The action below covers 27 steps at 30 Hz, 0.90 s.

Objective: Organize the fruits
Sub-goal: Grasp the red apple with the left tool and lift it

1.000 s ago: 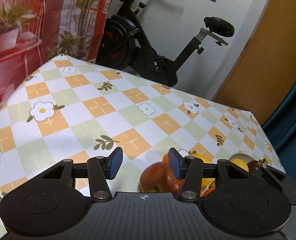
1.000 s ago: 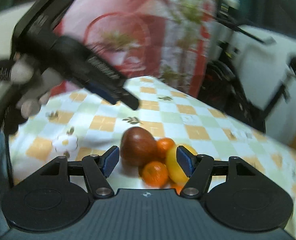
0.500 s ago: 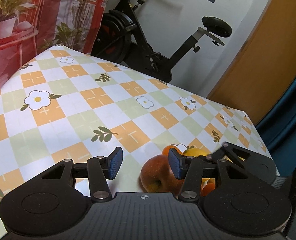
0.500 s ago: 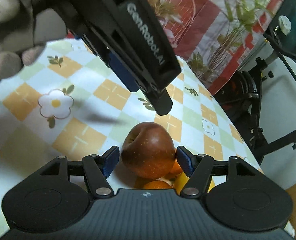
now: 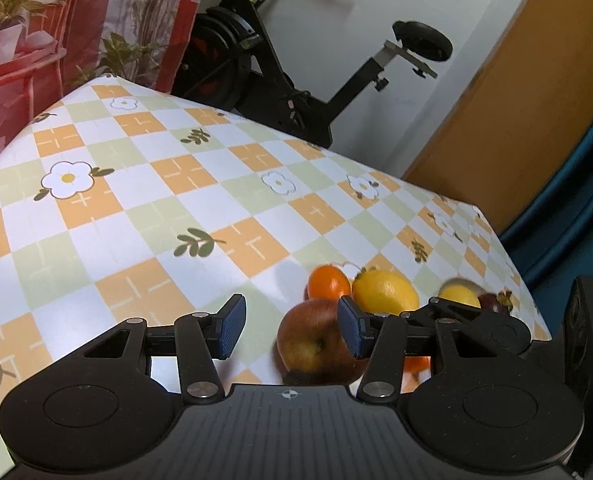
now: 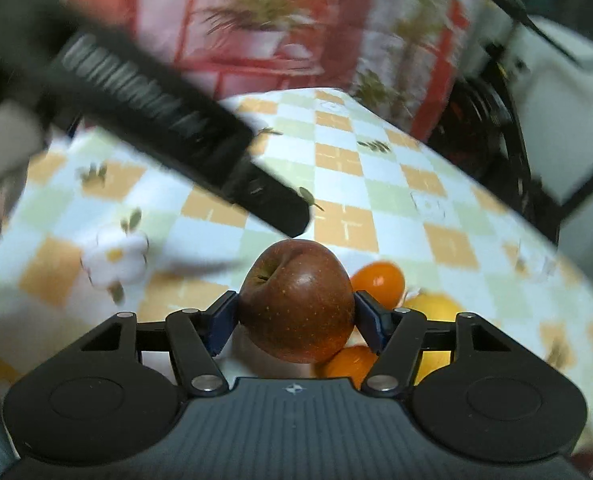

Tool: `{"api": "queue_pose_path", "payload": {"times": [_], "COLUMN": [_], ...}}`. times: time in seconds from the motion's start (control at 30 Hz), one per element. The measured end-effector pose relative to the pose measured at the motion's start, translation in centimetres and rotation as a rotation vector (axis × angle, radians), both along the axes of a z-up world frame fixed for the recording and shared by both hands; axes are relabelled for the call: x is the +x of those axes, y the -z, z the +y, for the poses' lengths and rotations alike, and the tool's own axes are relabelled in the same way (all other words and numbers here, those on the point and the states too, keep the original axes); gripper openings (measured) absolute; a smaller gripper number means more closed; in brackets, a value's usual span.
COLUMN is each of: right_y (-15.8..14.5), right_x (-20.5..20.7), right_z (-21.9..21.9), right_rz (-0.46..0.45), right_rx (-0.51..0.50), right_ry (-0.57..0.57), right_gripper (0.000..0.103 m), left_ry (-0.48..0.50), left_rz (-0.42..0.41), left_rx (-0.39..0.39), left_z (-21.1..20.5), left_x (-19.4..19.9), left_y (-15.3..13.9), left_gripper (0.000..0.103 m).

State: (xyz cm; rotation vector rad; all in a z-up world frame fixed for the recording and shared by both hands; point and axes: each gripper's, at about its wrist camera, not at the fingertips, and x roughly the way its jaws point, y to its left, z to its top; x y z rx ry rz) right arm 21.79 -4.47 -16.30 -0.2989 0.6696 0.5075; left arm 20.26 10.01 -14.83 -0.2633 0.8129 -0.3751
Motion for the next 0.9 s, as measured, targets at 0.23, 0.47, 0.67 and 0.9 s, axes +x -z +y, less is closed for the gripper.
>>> {"api": "queue_pose_path", "payload": {"times": [0.23, 0.47, 0.67, 0.9], "right_y": [-0.1, 0.1, 0.1, 0.1], "right_x": [-0.8, -1.2, -1.2, -2.7], "right_z": [-0.6, -1.2, -1.9, -0.5], "right_rz": [0.063, 0.091, 0.108, 0.011], "right_rx": [0.172, 0.255, 0.306, 0.176], "right_ry": [0.05, 0.07, 0.086, 0.062], "right_gripper": [0.065, 0.065, 0.065, 0.065], "left_ry": [0.045, 0.094, 0.091, 0.083], "left_rz": [0.023, 0.032, 0.027, 0.043], "left_rx": [-0.006, 0.005, -0.004, -0.034], "left_z": [-0.4, -1.0, -1.0, -1.2], "left_x": [-0.4, -1.2, -1.1, -0.8], "left_y": [0.4, 0.6, 0.9, 1.3], "left_gripper": [0.054, 0.054, 0.055, 0.06]}}
